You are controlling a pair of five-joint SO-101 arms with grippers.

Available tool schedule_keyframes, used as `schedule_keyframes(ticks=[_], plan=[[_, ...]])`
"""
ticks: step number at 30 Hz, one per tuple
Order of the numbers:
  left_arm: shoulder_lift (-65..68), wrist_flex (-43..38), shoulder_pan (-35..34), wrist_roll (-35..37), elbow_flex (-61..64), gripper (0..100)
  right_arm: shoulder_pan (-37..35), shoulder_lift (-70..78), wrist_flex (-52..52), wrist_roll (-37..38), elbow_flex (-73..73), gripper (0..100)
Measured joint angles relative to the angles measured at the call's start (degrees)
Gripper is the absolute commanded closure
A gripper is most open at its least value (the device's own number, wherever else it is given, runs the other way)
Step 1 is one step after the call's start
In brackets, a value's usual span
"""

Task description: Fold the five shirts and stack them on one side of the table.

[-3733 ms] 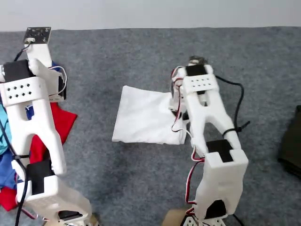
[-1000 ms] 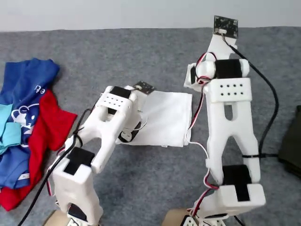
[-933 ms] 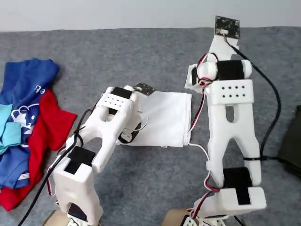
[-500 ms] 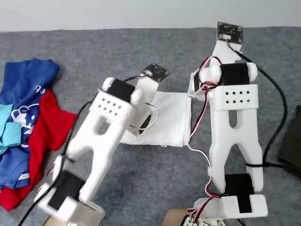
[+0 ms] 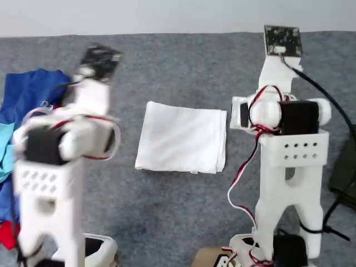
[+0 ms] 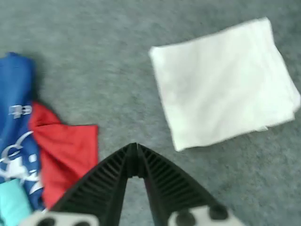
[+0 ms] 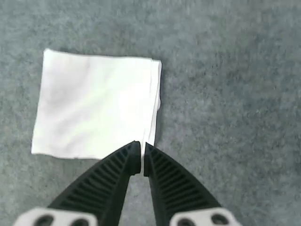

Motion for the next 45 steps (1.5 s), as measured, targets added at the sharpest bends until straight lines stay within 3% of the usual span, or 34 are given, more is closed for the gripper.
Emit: schedule_keyframes(ticks=[4,14,22,25,34,45], plan=[[-8.3,0.1,-7.2,-0.2,0.0,100,0.1,-4.8,0.0,-0.2,8.0,97.3],[-24.8,0.2,-22.3,-0.2,11.8,100,0.1,-11.9,-1.2,-11.0,28.2,96.2],[-28.7,0.3,-29.1,-0.2,19.5,100,0.1,-11.9,-5.7,-20.2,35.1,70.0],[-28.9,0.3,-31.3,-0.2,19.7,100,-0.1,-12.0,-7.7,-22.3,35.6,65.6],[-29.1,0.3,-36.1,-2.2,19.7,100,-10.5,-10.6,-20.8,-25.9,40.0,64.9],[-29.1,0.3,-42.1,-7.6,19.7,100,-11.8,9.0,-28.1,-28.0,33.4,64.9]])
